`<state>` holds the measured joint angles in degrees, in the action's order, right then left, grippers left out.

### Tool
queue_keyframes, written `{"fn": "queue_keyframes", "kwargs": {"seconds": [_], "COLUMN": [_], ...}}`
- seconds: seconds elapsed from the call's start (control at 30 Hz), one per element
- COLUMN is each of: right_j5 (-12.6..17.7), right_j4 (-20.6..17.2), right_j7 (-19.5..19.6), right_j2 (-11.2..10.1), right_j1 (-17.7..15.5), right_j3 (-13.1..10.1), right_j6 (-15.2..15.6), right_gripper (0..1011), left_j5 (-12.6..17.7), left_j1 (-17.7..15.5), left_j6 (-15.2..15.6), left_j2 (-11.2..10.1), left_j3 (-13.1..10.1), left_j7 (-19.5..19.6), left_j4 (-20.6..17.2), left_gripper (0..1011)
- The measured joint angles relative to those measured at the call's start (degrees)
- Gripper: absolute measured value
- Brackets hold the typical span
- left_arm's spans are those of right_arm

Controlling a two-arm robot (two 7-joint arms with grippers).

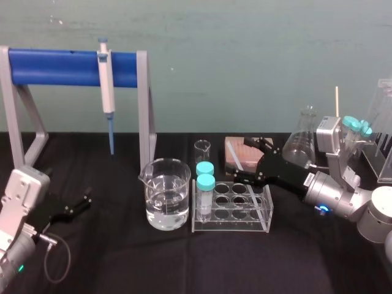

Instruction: Pick up the stirring rod with one hand, then place it down.

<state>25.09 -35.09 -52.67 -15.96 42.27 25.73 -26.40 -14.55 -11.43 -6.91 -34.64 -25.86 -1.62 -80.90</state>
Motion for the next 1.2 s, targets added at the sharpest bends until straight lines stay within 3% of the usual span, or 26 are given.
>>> {"fn": "queue_keyframes", "kwargs": {"seconds": [0.33,0.6,1.2], "right_j5": [0.39,-0.38,-0.34], "right_j4": [1.79,0.51,0.72], "right_j7": [-1.63,-0.72,-0.72], "right_j2": [1.31,1.19,1.15], "right_j1": [0.16,-0.80,-0.69], "right_j3": [-1.08,-1.40,-1.33], "right_j6": [2.14,3.56,3.29], "right_gripper": [1000,1000,1000], "left_j5": [0.00,0.00,0.00], "left_j1": [0.00,0.00,0.00], "left_j6": [0.00,0.00,0.00], "left_j2": [0.00,0.00,0.00], "left_j3": [0.00,0.00,0.00], "left_j7": [0.00,0.00,0.00], "left_j4": [0.00,0.00,0.00], "left_gripper": [1000,1000,1000]}}
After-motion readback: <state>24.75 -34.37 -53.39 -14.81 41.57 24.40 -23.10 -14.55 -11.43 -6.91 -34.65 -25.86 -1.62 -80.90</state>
